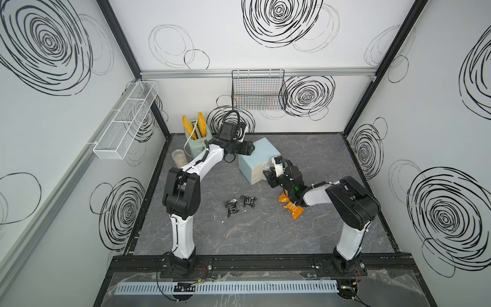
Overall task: Place the cookies into the drawer by color
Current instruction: Open the drawer in the storage box.
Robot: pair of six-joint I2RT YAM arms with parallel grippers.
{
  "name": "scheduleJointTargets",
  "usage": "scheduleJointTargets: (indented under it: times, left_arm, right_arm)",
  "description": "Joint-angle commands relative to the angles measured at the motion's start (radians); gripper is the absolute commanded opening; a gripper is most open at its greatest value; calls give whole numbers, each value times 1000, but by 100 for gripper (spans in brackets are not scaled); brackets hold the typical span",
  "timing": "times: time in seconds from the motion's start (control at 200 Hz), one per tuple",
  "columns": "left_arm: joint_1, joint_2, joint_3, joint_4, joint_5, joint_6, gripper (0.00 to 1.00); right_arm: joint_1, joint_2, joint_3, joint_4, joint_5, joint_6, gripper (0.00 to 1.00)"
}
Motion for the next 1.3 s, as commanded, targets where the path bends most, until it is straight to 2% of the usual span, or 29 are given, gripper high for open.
scheduleJointTargets:
  times: [0.0,0.18,0.435,1.296]
  left_arm:
    - [-8,27,18,-29,11,3,74]
    - [-8,27,19,-29,9,3,73]
    - [-9,27,20,-29,6,1,73]
    - [-8,28,23,-34,5,1,73]
  right_arm:
    - [-2,22,21,37,4,1,43]
    - [-2,15,11,39,-1,-5,30]
    - [-2,-28,-28,39,9,-6,22]
    - [0,-153,-177,29,4,18,18]
